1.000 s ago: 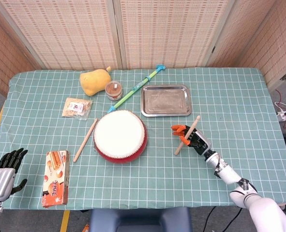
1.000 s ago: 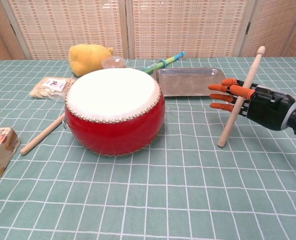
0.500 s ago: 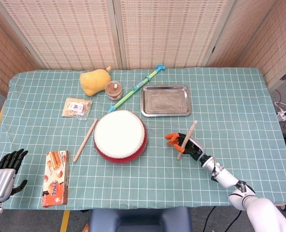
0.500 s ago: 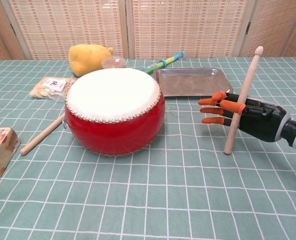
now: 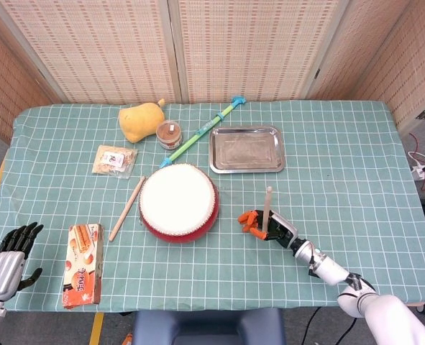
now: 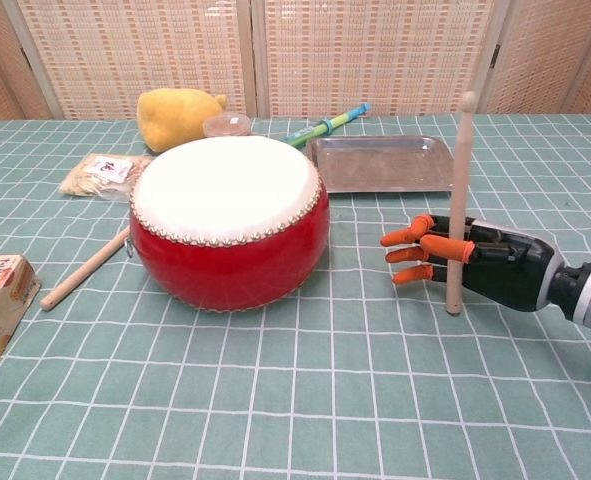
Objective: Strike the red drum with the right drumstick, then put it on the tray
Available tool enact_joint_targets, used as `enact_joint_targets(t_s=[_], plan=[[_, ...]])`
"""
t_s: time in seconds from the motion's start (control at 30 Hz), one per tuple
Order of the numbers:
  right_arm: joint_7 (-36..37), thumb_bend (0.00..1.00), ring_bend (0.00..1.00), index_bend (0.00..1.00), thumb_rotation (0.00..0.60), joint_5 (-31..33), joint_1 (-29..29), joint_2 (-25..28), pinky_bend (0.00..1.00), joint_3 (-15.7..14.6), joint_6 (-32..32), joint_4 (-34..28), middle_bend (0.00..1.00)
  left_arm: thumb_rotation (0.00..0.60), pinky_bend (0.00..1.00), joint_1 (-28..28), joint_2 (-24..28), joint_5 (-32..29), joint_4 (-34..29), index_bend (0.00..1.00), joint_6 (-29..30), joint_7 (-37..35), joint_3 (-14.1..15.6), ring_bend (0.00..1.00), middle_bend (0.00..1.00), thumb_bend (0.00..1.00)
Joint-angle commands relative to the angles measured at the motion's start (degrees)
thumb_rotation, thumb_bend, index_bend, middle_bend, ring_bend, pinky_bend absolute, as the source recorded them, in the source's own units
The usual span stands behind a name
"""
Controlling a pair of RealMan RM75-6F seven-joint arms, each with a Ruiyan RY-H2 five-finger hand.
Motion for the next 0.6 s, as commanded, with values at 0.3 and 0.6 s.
enact_joint_targets(t_s=[0.3, 0.6], plan=[[-2.59, 0.04, 0.53, 0.67, 0.600, 0.65, 0.23, -0.32, 0.64, -0.41, -1.64, -1.51, 0.51, 0.600, 0.03, -0.26, -0.16, 0.38, 0.37, 0.05, -0.44, -0.75, 0.23, 0.00, 0.02, 0.24], [-5.77, 0.03, 0.93, 0.99, 0.600, 2.24, 0.52, -0.54, 1.00, 0.64, -3.29, -4.26, 0.82, 0.600, 0.03, -0.35, -0.36, 0.23, 0.74, 0.05, -0.58, -0.93, 0.20, 0.00, 0.02, 0.24]])
